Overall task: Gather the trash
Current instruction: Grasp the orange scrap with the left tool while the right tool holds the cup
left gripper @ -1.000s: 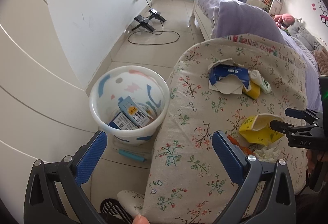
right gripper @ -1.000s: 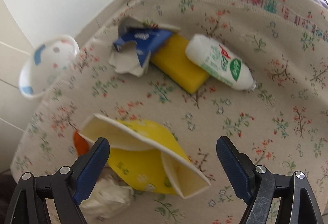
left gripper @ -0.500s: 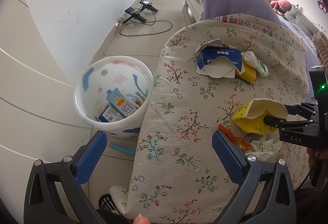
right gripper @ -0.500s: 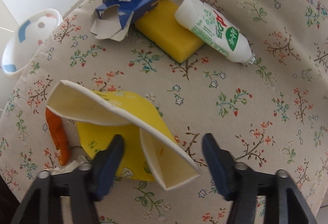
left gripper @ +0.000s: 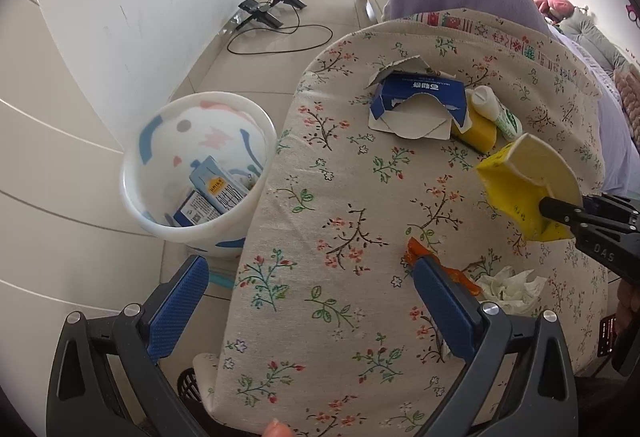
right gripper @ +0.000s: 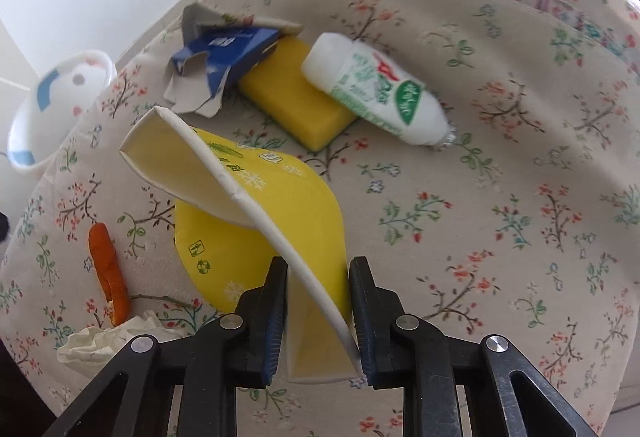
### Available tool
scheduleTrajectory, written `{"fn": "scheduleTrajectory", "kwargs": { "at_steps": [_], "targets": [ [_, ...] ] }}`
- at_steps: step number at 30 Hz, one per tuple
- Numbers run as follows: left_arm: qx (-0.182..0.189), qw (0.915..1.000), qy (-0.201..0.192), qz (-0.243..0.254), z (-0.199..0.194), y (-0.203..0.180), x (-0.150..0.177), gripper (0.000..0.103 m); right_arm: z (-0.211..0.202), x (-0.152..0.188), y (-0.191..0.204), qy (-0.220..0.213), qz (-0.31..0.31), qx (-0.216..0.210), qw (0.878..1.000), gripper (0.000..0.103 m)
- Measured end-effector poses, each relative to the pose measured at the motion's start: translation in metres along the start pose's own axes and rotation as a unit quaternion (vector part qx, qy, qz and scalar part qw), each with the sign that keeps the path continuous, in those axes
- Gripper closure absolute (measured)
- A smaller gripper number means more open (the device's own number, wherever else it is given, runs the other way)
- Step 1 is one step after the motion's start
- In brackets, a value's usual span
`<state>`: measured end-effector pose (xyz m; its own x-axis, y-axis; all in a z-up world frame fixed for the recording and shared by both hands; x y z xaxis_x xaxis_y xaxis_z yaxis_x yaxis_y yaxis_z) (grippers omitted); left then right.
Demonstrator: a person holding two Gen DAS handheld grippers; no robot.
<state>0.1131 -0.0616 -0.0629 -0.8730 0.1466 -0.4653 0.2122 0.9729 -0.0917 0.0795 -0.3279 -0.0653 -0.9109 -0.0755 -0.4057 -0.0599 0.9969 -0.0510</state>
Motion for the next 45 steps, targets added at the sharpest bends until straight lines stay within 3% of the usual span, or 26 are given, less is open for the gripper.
{"fn": "scheduleTrajectory", "kwargs": {
  "at_steps": [4,9,12,28,35,45],
  "targets": [
    [0.018,0.9997,0.016,-0.004,0.010,-0.014,0.003,0.008,-0.005,0.002,-0.006,-0.004,0.011,-0.003,1.000,0.076],
    [0.059,0.9973,0.043,-0.011,0.028,-0.037,0.010,0.041,-0.013,0.005,-0.016,-0.010,0.024,-0.006,1.000,0.076],
    [0.064,0.9962,0.055,-0.019,0.040,-0.047,0.012,0.050,-0.016,0.007,-0.020,-0.013,0.030,-0.007,0.999,0.076],
    [0.052,0.9965,0.062,-0.019,0.064,-0.068,0.011,0.057,-0.021,0.014,-0.033,-0.017,0.042,-0.003,0.999,0.075],
    [0.053,0.9971,0.053,0.015,0.061,-0.076,0.009,0.091,-0.020,0.013,-0.031,-0.017,0.045,-0.002,0.999,0.075],
    [0.054,0.9984,0.014,0.001,0.034,-0.060,-0.006,0.093,-0.027,0.007,-0.030,-0.034,0.055,-0.008,0.998,0.075]
  ]
}}
Point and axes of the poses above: each gripper's, at about its wrist camera, not at the fingertips, and z roughly the way its jaws point, y to its left, x to its underside, the point moved 5 cm from there along z, roughly the way its jaws point, and after that the axes turned 4 degrees about -z, right-handed, at the moved point
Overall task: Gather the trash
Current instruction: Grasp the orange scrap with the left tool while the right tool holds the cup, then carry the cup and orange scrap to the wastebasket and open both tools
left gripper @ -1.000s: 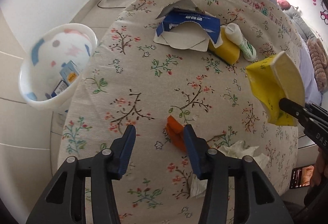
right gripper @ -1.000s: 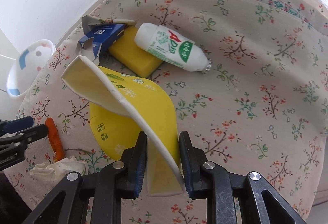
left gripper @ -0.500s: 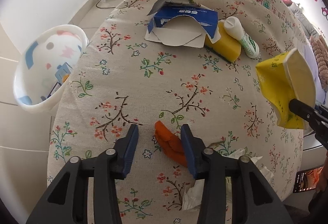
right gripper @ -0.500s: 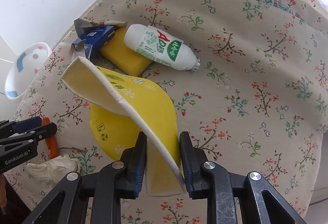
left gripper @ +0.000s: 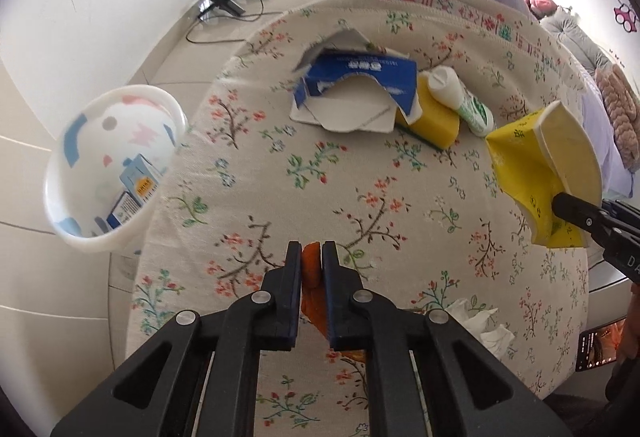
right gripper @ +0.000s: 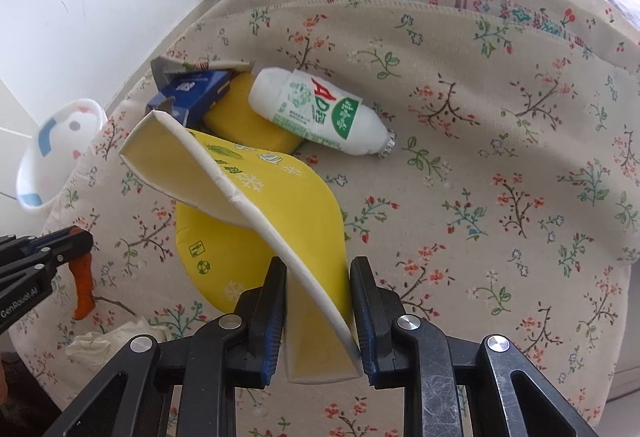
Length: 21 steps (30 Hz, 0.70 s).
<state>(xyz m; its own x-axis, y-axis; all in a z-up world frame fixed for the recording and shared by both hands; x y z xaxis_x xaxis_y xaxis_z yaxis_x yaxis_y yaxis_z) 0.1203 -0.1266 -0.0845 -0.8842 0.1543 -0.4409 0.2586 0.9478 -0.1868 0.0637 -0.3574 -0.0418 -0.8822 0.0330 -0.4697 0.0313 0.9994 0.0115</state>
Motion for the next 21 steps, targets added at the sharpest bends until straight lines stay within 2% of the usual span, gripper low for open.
{"fn": "scheduleTrajectory", "kwargs": {
  "at_steps": [10,21],
  "targets": [
    [-0.007,0.9989,-0.040,-0.024,-0.025,0.033,-0.017,0.093,-0.006,-0.010,0.009,-0.014,0.007,-0.014,1.000,0.075],
    [-0.022,0.9965,-0.065,-0.049,-0.040,0.066,-0.027,0.093,-0.001,-0.026,0.044,-0.018,-0.009,-0.033,0.999,0.075]
  ]
}}
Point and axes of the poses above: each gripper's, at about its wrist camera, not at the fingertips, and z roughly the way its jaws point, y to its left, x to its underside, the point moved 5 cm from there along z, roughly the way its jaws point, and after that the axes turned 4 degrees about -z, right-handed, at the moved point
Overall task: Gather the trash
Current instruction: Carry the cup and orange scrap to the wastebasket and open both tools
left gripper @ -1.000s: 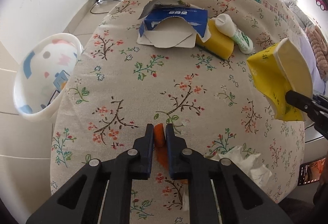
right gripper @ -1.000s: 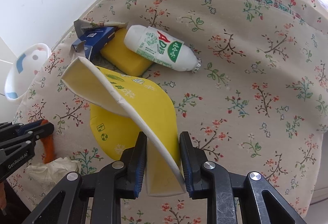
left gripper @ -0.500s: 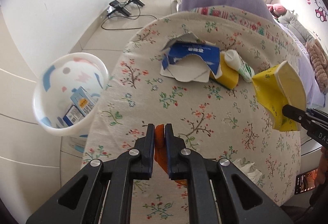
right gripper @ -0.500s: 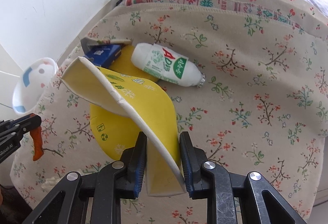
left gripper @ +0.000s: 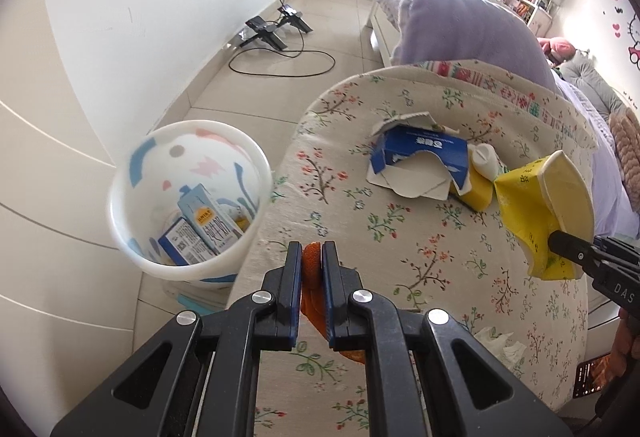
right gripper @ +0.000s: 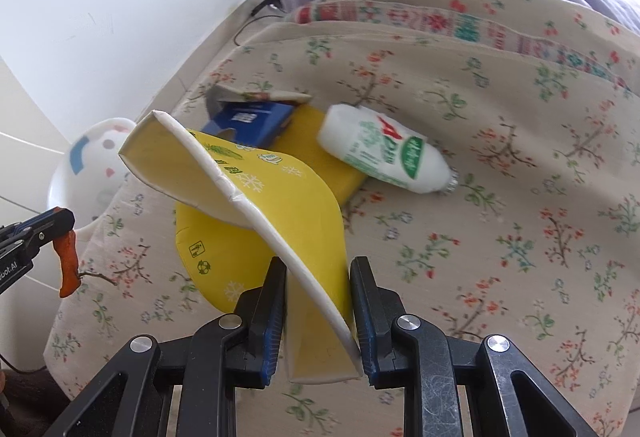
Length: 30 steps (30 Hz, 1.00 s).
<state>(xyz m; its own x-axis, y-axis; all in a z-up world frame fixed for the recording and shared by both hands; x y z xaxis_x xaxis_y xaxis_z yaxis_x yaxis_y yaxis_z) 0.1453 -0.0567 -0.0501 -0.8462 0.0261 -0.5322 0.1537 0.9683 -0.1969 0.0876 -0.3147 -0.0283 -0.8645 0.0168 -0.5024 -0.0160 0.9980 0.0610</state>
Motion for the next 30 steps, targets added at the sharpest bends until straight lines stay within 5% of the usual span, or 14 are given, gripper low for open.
{"fn": "scheduleTrajectory", "kwargs": {
  "at_steps": [30],
  "targets": [
    [-0.070,0.9939,-0.077,-0.036,-0.011,0.104,-0.044,0.093,0.063,-0.044,0.110,0.014,-0.028,-0.054,0.998,0.075]
  ]
}}
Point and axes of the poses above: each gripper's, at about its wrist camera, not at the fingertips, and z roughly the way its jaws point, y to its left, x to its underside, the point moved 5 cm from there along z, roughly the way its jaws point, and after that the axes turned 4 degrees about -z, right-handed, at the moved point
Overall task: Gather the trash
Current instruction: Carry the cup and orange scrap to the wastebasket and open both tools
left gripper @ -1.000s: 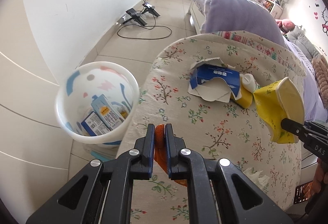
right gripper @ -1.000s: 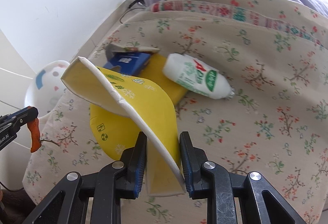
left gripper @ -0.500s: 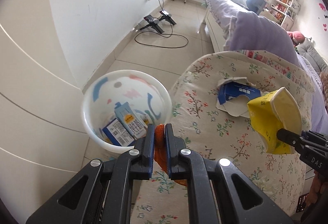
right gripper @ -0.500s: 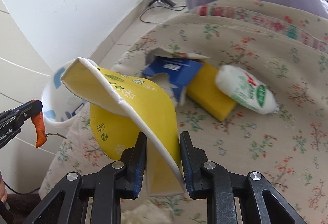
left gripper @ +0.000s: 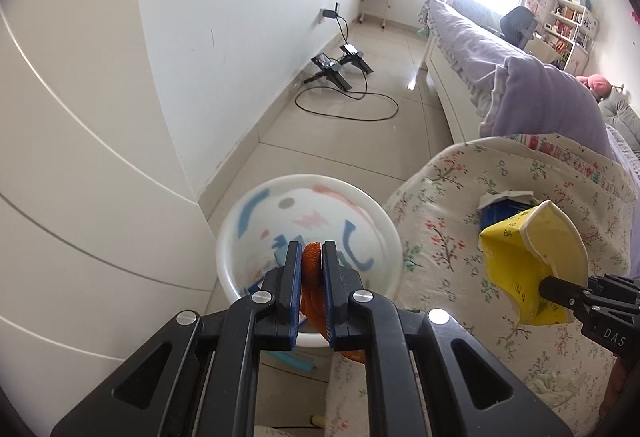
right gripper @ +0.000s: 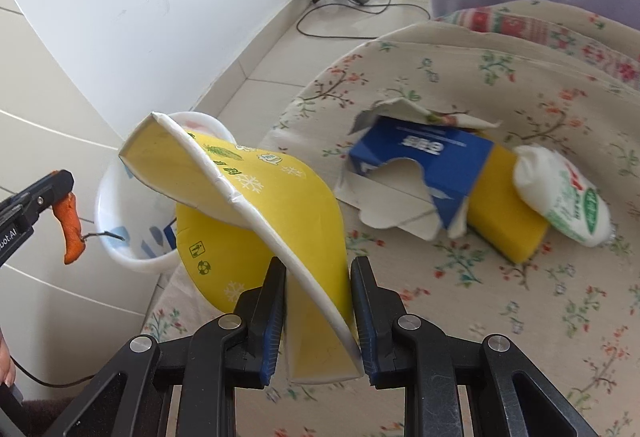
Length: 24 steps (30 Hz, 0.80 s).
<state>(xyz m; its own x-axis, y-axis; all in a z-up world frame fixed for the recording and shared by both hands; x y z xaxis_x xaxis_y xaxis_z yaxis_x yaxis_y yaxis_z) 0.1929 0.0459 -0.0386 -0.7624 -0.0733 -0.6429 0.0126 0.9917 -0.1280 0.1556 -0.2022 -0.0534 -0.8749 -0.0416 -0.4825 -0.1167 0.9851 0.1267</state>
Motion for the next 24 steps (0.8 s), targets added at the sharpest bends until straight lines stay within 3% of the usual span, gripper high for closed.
{"fn": "scheduleTrajectory", "kwargs": {
  "at_steps": [11,13,15,17,24],
  "targets": [
    [-0.022,0.9991,-0.019,0.029,0.012,0.023,-0.014,0.091,0.017,-0.009,0.014,0.007,-0.005,-0.010,1.000,0.075],
    [-0.026,0.9993,-0.009,0.024,0.013,0.028,-0.015,0.083,0.019,-0.008,0.015,0.009,-0.004,-0.013,1.000,0.074],
    [-0.024,0.9996,-0.004,0.014,0.013,0.032,-0.014,0.047,0.020,-0.010,0.015,0.010,0.000,-0.018,1.000,0.074],
    [-0.032,0.9993,-0.014,0.013,0.008,0.036,-0.015,0.035,0.025,-0.013,0.019,0.011,0.004,-0.021,1.000,0.074],
    [-0.064,0.9973,-0.031,0.020,-0.011,0.046,-0.019,0.014,0.043,-0.023,0.031,0.014,0.010,-0.027,1.000,0.074]
  ]
}}
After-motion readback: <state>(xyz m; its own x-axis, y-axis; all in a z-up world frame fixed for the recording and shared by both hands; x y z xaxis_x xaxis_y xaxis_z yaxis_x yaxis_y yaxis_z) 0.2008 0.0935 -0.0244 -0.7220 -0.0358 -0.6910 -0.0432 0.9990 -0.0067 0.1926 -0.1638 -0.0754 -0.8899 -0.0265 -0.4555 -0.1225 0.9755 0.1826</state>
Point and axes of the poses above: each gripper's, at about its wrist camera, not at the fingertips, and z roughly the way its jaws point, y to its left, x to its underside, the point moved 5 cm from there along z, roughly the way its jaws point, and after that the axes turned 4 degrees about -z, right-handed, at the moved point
